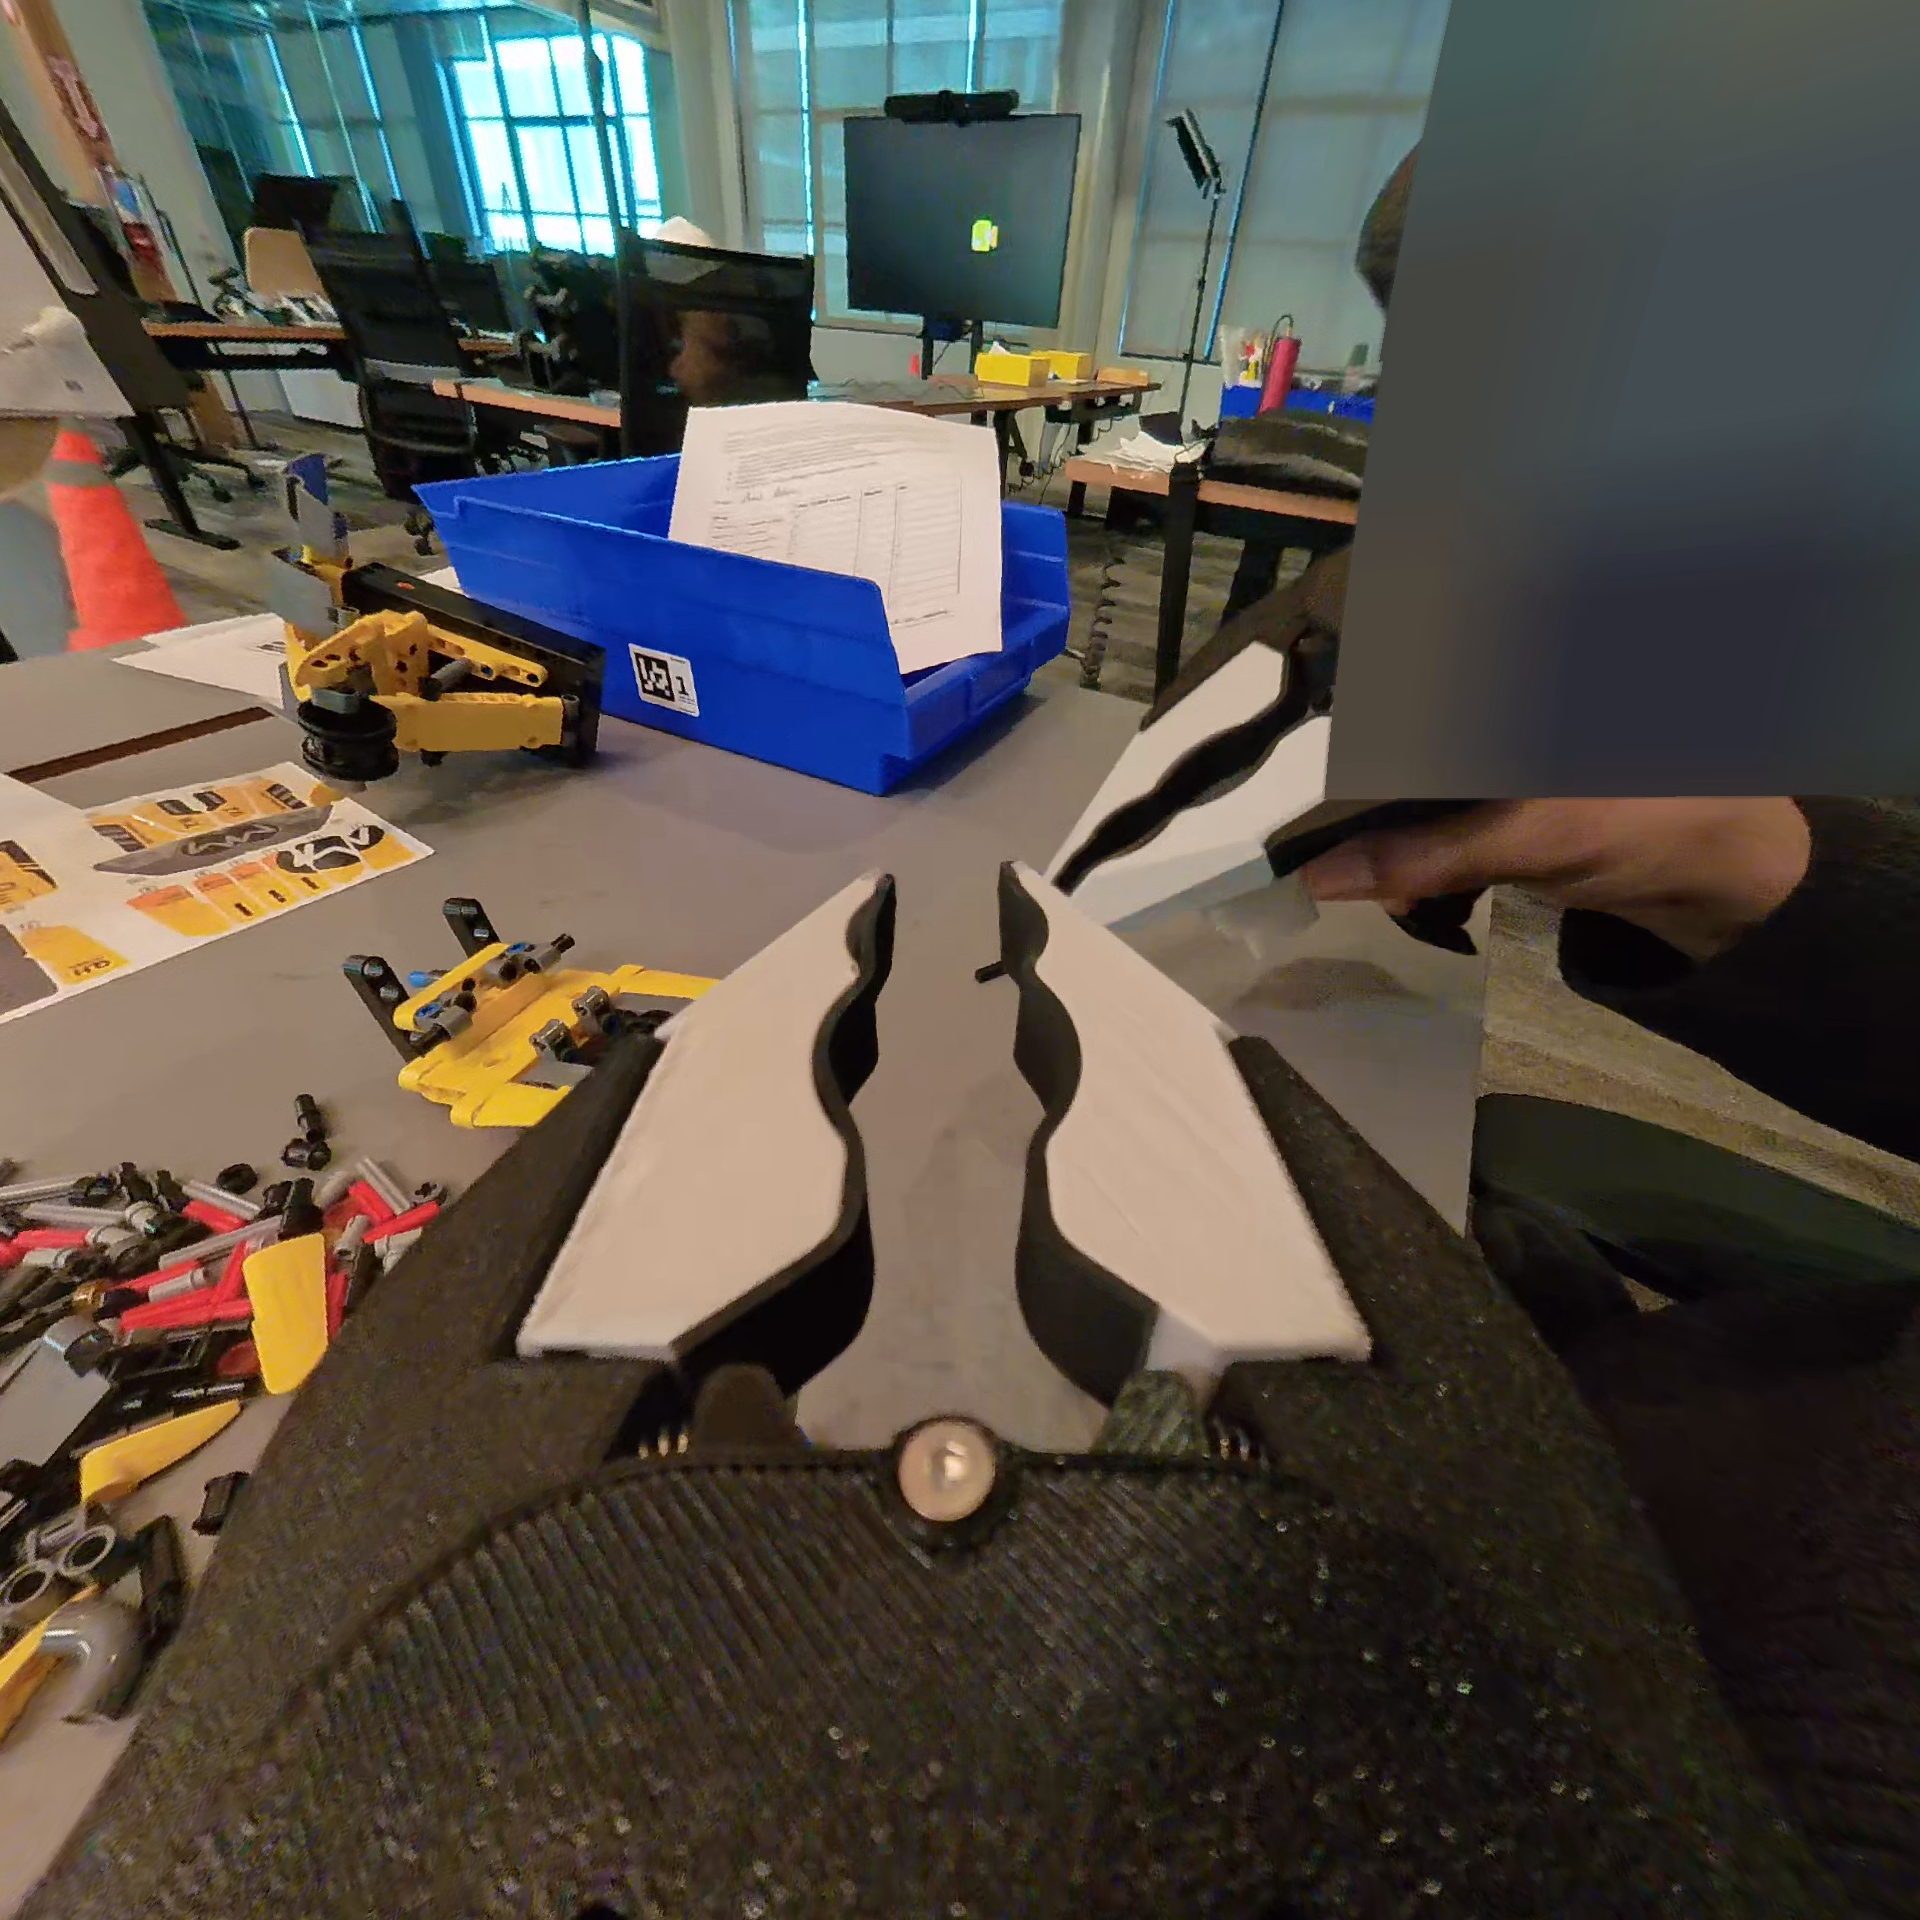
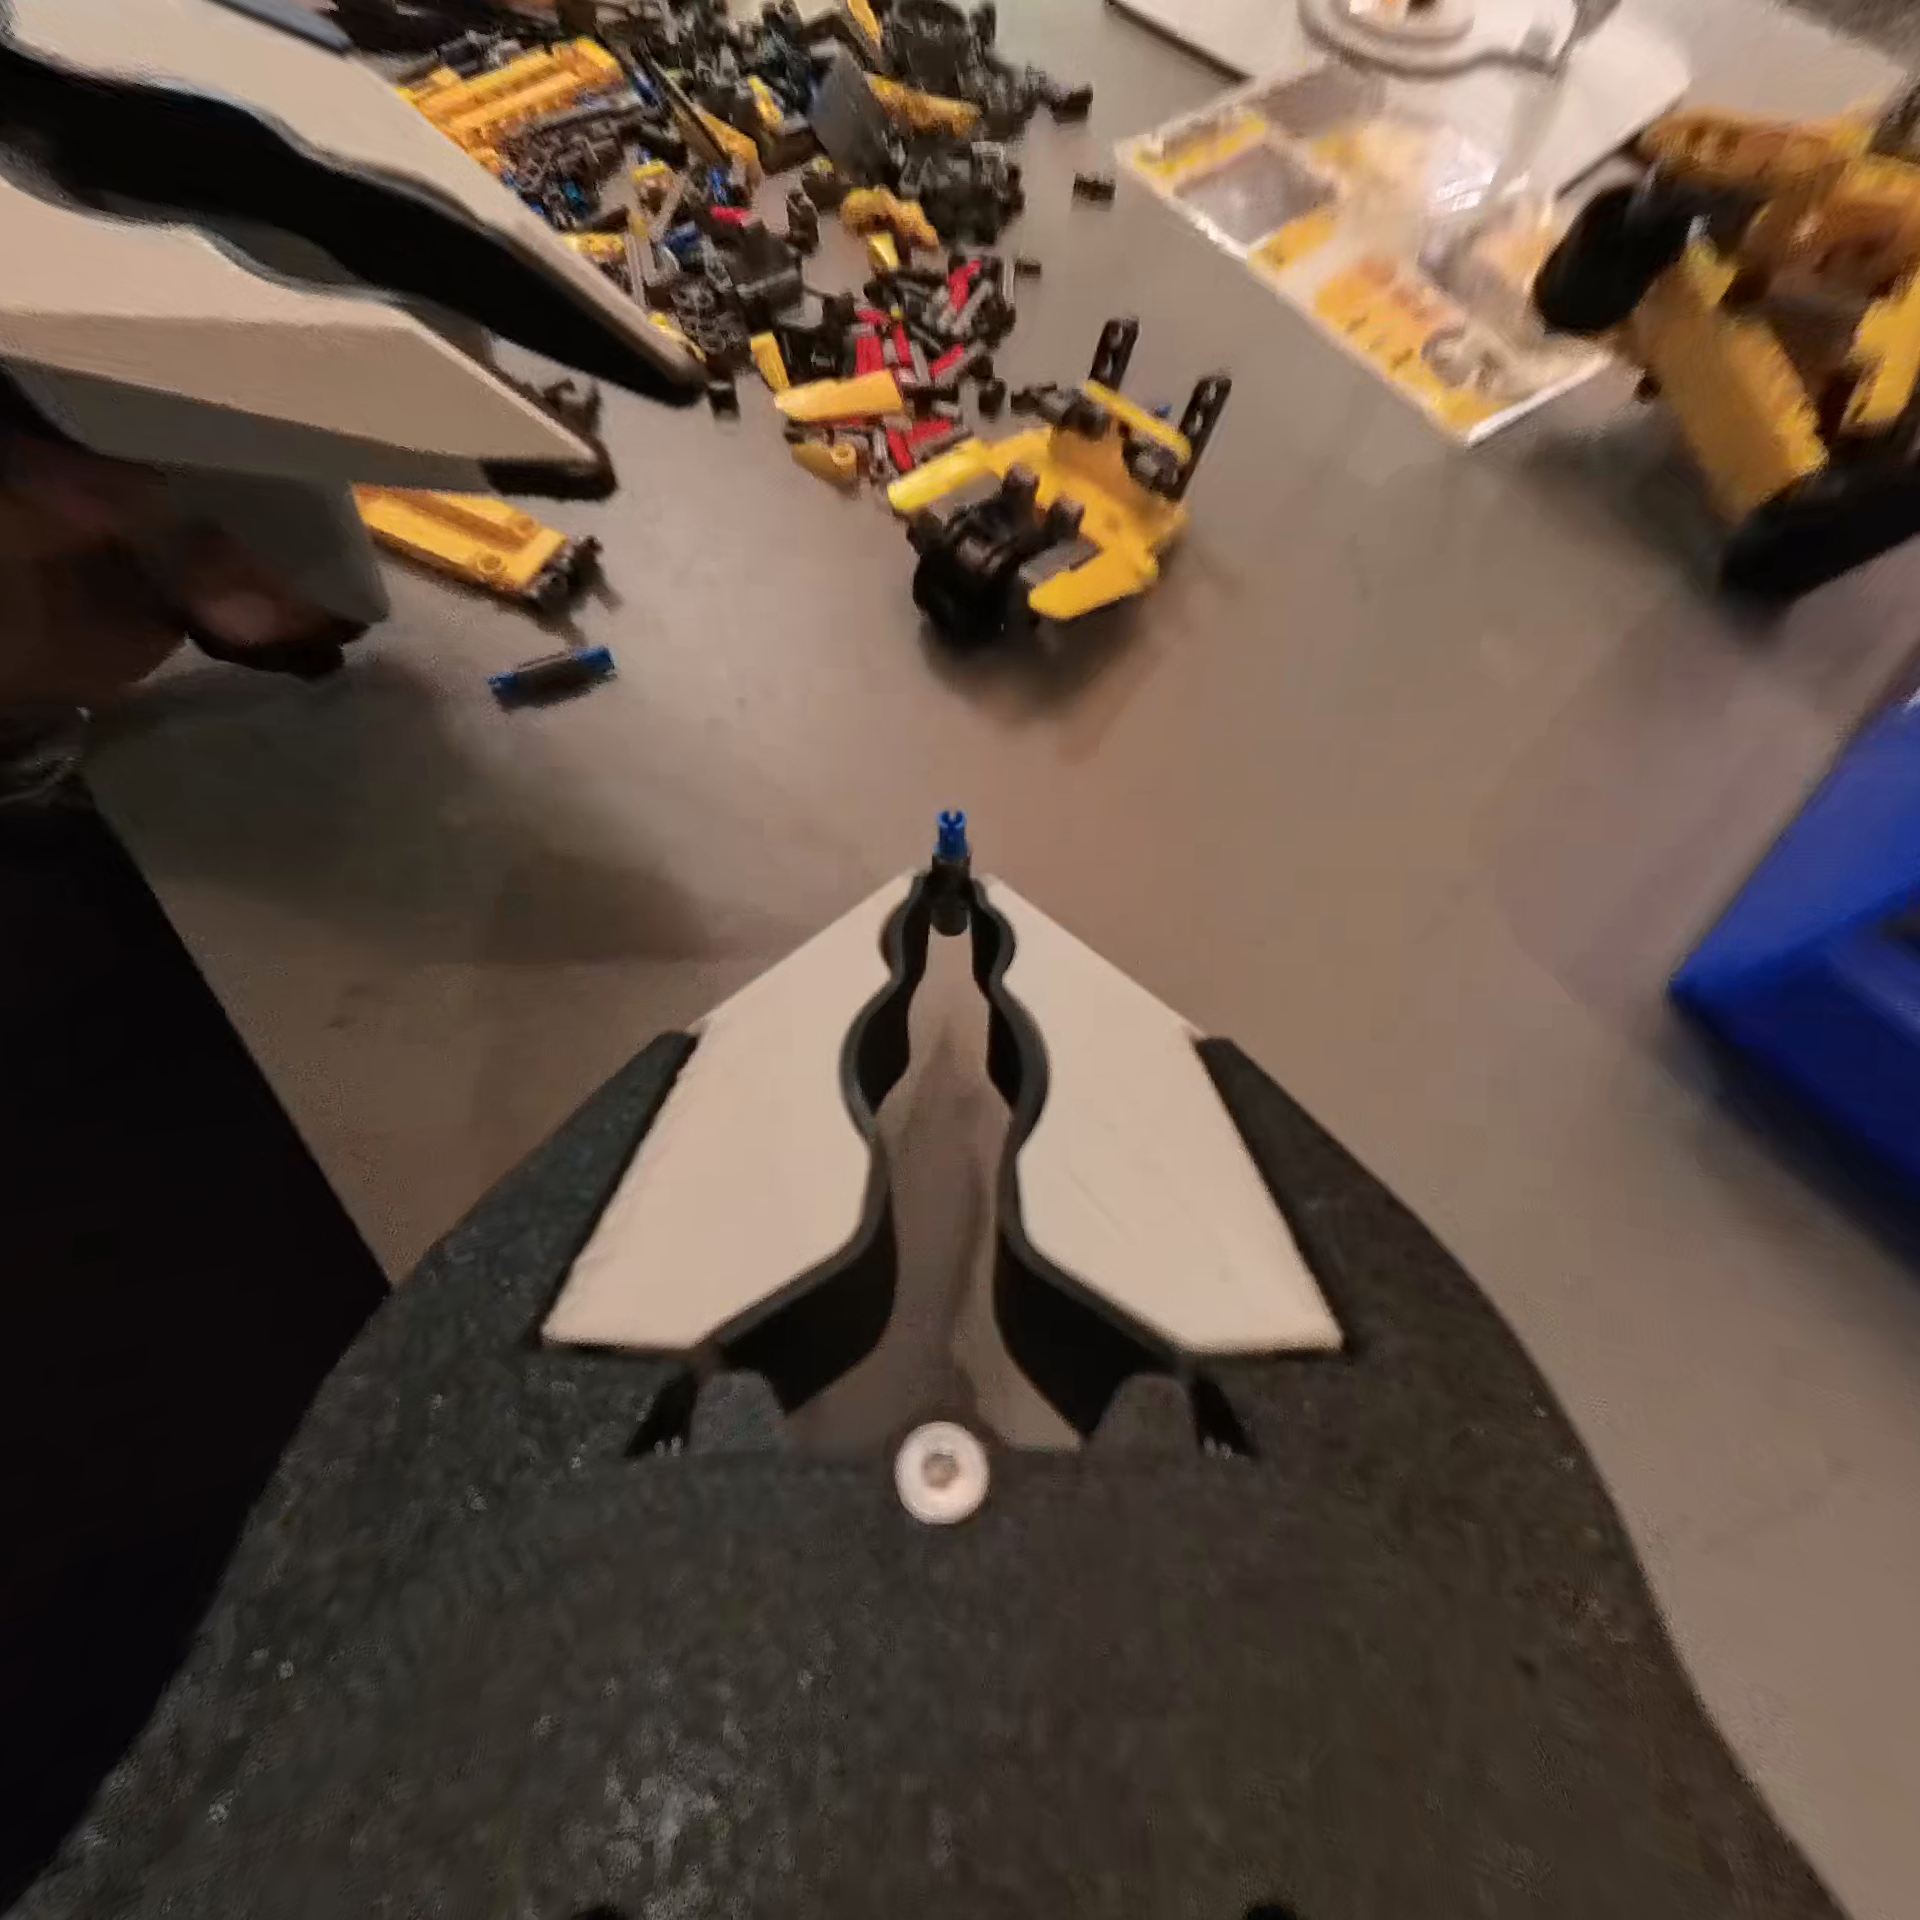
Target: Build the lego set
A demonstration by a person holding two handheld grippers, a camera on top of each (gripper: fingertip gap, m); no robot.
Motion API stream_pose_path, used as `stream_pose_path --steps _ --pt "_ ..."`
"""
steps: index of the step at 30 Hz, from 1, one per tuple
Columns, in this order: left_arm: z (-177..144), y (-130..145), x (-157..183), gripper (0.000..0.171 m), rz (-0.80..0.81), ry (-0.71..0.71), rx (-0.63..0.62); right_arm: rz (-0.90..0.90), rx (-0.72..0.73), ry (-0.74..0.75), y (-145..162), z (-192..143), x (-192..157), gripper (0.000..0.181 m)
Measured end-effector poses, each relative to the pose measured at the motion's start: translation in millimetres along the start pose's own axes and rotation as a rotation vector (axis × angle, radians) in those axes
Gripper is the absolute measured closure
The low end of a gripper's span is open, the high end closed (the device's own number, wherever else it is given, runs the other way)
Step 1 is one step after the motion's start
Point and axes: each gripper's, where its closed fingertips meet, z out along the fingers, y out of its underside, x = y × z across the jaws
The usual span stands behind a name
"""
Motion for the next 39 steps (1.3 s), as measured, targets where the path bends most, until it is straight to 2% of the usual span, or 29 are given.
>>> stream_pose_path --steps 4,11,17,26,29,32,35,39 --pt "2 4 0 0.15 0.014 -0.005 -0.02 0.059 -0.045 0.008 18 5 -4 0.174" --pt "2 6 0 0.148 0.001 0.002 -0.027 0.059 -0.088 0.028 38 13 -6 0.174" --pt "2 6 -1 0.148 0.004 -0.002 -0.027 0.049 -0.085 0.032 39 13 -5 0.173" --pt "1 4 -4 0.148 0.011 -0.016 -0.021 0.044 -0.104 0.032 42 12 -5 0.163" --pt "-10 1 -23 0.148 0.018 -0.09 -0.03 0.06 -0.08 0.035 40 5 -2 0.158" --pt "-40 -8 -62 0.15 -0.011 -0.21 -0.04 0.086 0.004 0.055 28 -8 5 0.155" --pt "-66 -4 -77 0.161 -0.064 -0.181 -0.113 0.104 0.104 0.062 13 -20 10 0.155" --pt "-78 44 -50 0.16 -0.075 0.001 -0.406 0.106 0.212 0.036 -7 -29 3 0.155"
